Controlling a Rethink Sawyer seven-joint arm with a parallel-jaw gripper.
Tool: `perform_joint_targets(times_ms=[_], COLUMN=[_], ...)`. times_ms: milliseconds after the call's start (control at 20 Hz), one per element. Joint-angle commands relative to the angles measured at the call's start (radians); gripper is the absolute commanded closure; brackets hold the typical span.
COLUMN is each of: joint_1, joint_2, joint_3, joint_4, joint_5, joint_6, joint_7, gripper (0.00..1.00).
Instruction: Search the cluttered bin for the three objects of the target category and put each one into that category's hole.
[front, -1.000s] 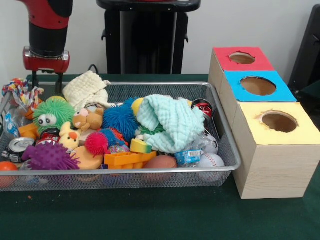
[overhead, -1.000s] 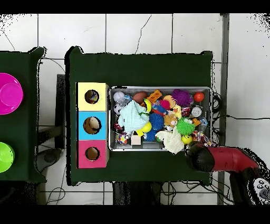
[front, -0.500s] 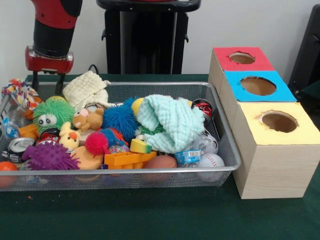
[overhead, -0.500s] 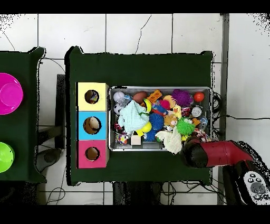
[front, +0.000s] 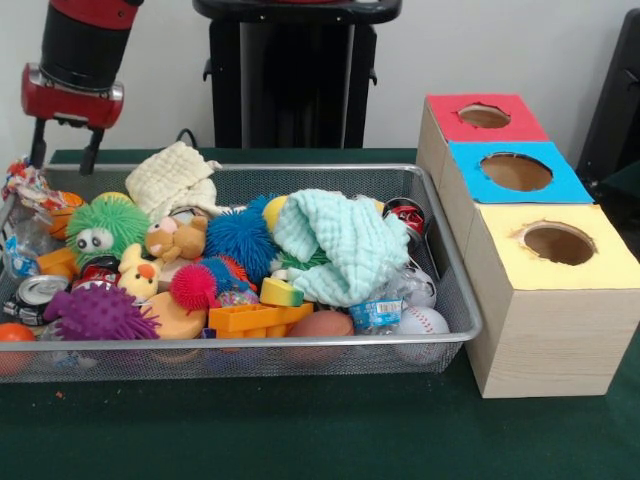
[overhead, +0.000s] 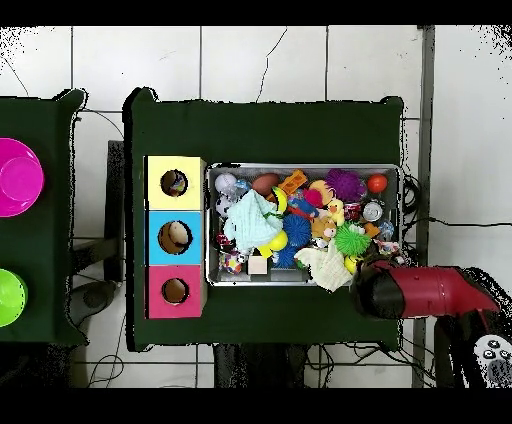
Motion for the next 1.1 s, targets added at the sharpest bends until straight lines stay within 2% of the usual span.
perform_joint_targets(times_ms=[50, 150, 300, 450, 750, 950, 1000, 1100], joint_1=[-0.009, -0.013, -0.045, -0.076, -0.115, -0.091, -0.082, -0.062], joint_2=[-0.029, 0.007, 0.1, 0.197, 0.272, 0.258, 0.256, 0.255], joint_3=[0.013, 0.008, 0.016, 0.022, 0.047, 0.03, 0.021, 0.004], joint_4=[-0.053, -0.06, -0.071, -0.084, -0.101, -0.113, -0.118, -0.13], joint_5=[-0.057, -0.073, -0.057, -0.015, 0.021, -0.004, -0.013, -0.041], joint_6=[0.073, 0.041, 0.007, 0.013, 0.018, 0.037, 0.03, 0.013], joint_7=[-0.12, -0.089, -0.041, 0.001, 0.007, -0.02, -0.018, -0.01], gripper=[0.0, 0.0, 0.0, 0.0, 0.0, 0.0, 1.0, 1.0])
